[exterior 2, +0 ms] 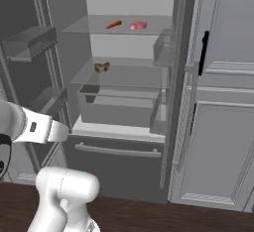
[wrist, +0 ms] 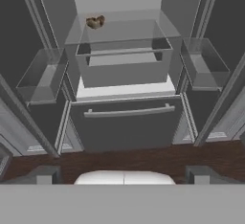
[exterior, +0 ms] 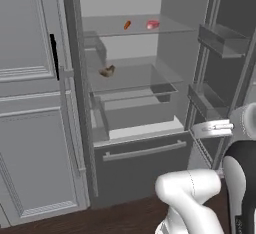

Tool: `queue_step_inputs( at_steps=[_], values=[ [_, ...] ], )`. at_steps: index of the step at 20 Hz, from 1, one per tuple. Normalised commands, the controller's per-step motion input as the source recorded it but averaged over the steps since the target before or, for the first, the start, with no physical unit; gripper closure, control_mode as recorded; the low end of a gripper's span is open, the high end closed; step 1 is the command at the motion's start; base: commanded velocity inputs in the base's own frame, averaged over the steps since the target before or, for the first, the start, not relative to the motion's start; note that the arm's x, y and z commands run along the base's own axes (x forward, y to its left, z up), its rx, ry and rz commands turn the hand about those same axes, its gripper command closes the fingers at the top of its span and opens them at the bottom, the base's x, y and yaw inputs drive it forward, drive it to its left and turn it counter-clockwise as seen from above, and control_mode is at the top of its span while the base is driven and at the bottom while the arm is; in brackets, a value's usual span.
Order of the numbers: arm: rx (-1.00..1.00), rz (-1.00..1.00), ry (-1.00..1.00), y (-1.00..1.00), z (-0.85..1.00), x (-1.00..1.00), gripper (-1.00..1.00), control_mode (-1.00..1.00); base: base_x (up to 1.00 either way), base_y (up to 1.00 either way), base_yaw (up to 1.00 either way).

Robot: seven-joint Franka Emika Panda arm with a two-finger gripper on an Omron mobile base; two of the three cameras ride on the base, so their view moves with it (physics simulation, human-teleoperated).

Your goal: Place one carrot and one steak in each tupperware on the nearby counter, to pack two identical lunches.

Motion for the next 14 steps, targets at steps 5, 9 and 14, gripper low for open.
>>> queue_step_inputs(
  at_steps=[5,9,14],
  values=[
    [0.00,0.00,0.00,0.00,0.00,0.00,-1.00,1.00,0.51,-0.12,-0.08],
    [0.00,0.00,0.00,0.00,0.00,0.00,-1.00,1.00,0.73,-0.13,-0.01],
    [0.00,0.00,0.00,0.00,0.00,0.00,-1.00,1.00,0.91,-0.04,0.00]
  ],
)
